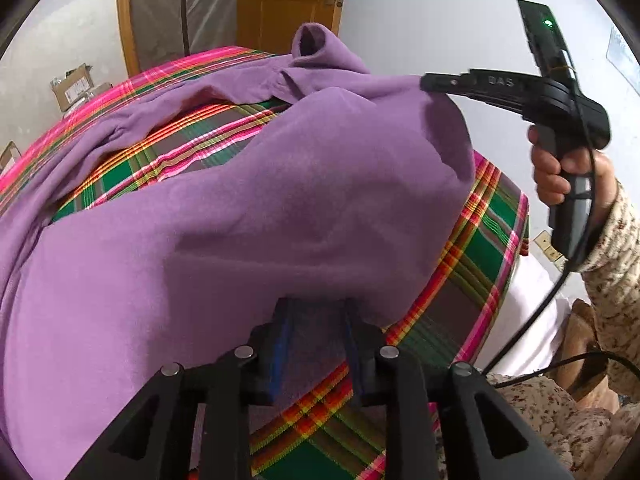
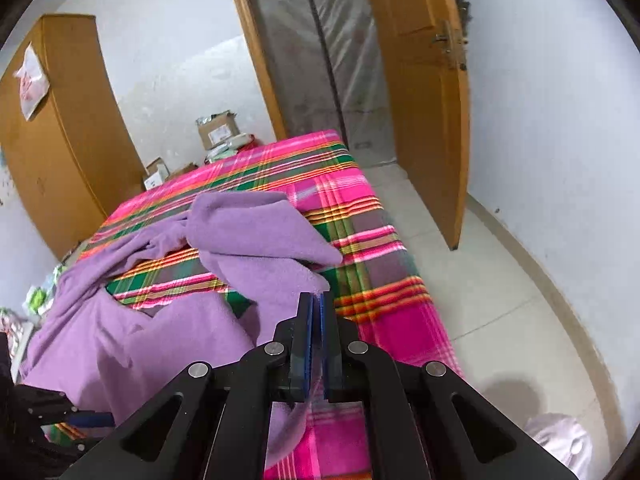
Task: Fold clothes
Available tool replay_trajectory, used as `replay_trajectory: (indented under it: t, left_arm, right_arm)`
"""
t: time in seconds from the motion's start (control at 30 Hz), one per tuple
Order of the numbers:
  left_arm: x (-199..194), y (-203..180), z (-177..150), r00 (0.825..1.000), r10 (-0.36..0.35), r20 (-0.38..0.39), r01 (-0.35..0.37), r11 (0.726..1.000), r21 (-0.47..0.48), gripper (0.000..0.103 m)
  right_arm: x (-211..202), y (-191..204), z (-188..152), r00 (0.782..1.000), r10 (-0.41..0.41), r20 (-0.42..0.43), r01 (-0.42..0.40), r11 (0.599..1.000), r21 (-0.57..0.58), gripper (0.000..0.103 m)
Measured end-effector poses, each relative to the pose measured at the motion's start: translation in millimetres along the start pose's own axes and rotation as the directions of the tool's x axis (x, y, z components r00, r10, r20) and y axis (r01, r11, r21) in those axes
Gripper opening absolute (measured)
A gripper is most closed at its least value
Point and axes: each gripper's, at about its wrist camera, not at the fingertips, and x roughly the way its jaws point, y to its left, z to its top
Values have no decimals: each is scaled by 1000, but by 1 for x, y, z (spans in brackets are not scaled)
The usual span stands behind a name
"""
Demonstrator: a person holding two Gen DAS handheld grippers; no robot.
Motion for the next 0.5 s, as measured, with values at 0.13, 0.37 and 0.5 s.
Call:
replay_trajectory:
  t: [0.13, 0.37, 0.5]
  left_arm:
    - [1, -3, 2, 1000, 21, 6, -21, 1000, 9, 26]
    - [13, 8, 13, 1000, -2, 5, 2, 1000, -21, 22]
    - [14, 18, 15, 999, -33, 6, 33, 998, -60, 19]
  right_arm:
    - [-8, -7, -10, 1000, -14, -9, 14, 1000, 0, 4]
    - [-18, -21, -31, 998, -11, -67, 13, 1000, 24, 4]
    - [-24, -28, -43, 995, -9, -100, 13, 999, 37, 4]
